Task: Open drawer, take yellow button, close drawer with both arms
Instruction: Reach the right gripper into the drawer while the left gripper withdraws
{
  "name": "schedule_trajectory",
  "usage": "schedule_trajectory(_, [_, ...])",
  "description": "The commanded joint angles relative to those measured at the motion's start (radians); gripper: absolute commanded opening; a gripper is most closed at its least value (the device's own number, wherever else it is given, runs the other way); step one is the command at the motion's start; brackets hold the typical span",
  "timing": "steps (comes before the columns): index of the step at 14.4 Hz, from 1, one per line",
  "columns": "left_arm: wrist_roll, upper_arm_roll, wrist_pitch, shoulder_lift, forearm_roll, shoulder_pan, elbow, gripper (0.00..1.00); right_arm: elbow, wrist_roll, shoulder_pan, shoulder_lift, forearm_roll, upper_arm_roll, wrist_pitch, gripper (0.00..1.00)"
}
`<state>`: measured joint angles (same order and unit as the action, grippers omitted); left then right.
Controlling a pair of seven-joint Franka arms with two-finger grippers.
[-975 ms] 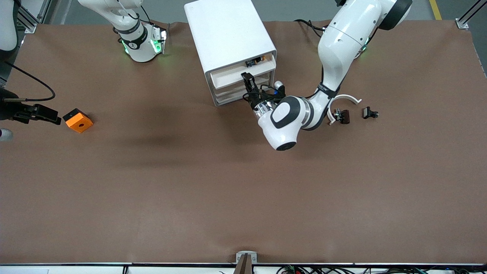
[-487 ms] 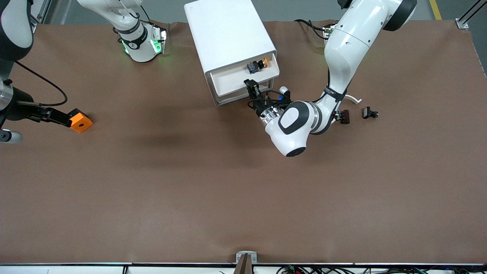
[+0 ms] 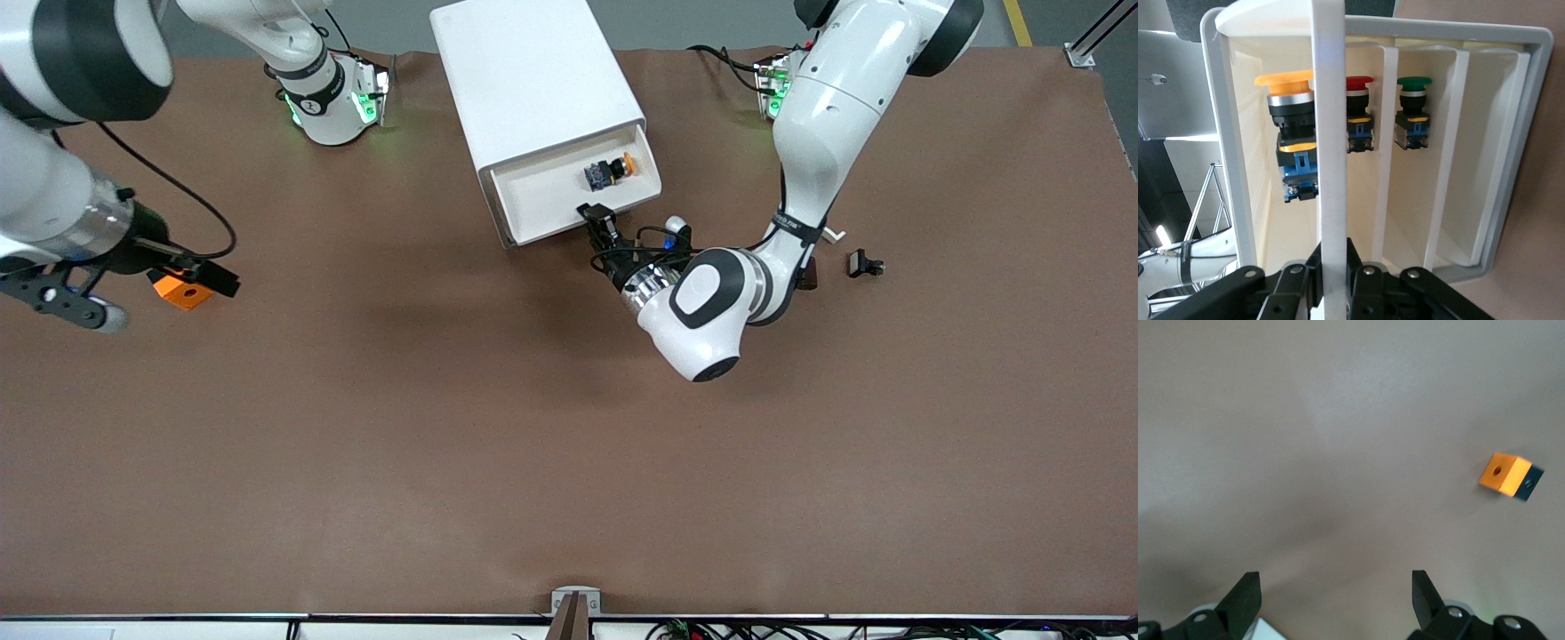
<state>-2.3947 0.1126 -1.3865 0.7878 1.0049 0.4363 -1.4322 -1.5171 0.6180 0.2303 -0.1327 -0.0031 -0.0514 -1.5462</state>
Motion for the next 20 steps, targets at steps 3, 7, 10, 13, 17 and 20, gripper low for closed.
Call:
schedule_trajectory(3, [0.023, -0.018, -0.109, 0.031, -0.005, -0.011, 0.042, 0.71, 0.04, 0.25, 0.141, 0.005, 0.002, -0.007, 0.017, 1.0])
schedule_trajectory(7, [0.023, -0.018, -0.109, 0.024, -0.008, -0.013, 0.078, 1.0, 0.041, 0.417, 0.254, 0.005, 0.006, -0.008, 0.034, 1.0])
schedule_trajectory(10, [0.025, -0.018, -0.1, 0.018, -0.014, -0.062, 0.133, 1.0, 0.041, 0.572, 0.325, 0.005, 0.006, -0.008, 0.029, 1.0])
schedule_trajectory(13, [0.055, -0.019, -0.036, 0.016, -0.04, -0.099, 0.222, 1.0, 0.043, 0.725, 0.406, 0.002, 0.008, -0.008, 0.021, 1.0])
schedule_trajectory(17, [0.324, -0.017, -0.031, -0.025, -0.256, -0.169, 0.24, 1.0, 0.08, 0.954, 0.51, -0.037, 0.006, -0.008, 0.02, 1.0])
schedule_trajectory(20, [0.619, -0.016, -0.032, -0.055, -0.515, -0.18, 0.24, 1.0, 0.097, 1.06, 0.566, -0.094, 0.018, -0.008, 0.006, 1.0])
